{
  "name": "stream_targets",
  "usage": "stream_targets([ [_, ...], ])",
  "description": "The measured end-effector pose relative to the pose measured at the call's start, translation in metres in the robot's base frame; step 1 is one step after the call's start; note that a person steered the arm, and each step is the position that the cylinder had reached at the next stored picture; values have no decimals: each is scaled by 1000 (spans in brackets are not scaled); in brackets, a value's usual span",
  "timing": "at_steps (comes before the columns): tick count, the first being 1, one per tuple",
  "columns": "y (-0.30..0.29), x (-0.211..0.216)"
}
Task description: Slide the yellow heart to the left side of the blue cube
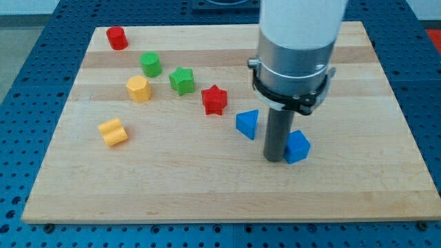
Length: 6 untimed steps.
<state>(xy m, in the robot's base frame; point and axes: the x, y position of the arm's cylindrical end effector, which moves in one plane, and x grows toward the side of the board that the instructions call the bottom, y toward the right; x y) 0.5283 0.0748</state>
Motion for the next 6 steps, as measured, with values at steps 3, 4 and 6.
stream_targets([
  [3,-322,51],
  [4,-379,-18],
  [6,-266,-43],
])
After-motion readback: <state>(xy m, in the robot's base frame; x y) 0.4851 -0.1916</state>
